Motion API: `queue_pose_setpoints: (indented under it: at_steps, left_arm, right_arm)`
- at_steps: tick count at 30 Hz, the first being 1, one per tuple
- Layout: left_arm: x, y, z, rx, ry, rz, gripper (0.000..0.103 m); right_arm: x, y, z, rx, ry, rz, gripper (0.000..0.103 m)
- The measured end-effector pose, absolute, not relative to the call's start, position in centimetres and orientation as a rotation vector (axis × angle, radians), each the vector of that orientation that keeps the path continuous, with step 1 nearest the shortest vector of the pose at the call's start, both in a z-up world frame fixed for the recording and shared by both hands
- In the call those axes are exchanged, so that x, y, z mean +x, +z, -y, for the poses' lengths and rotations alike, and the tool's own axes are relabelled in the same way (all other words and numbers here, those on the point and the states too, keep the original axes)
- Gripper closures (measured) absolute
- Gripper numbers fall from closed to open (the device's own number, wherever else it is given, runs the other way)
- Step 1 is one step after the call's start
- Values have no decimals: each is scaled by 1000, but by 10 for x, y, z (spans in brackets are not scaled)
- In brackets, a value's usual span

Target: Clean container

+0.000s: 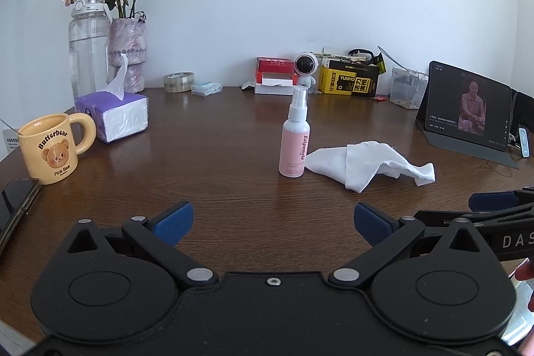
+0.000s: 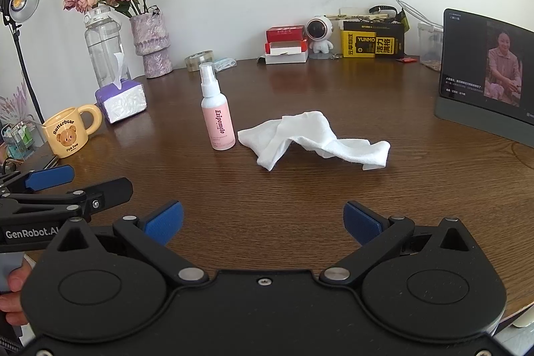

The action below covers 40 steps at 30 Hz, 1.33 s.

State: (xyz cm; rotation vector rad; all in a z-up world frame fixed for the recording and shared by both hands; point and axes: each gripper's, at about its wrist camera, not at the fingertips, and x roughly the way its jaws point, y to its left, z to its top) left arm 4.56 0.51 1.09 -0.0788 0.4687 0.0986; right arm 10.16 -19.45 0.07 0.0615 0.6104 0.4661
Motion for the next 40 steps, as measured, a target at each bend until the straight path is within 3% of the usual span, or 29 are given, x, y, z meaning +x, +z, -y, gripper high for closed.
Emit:
queue_pose_setpoints:
  at_steps: [40]
  left_arm:
    - [47,7,-7,-92,97,-488,0]
  right_arm:
    - [106,-3,194,57,470,-623,0]
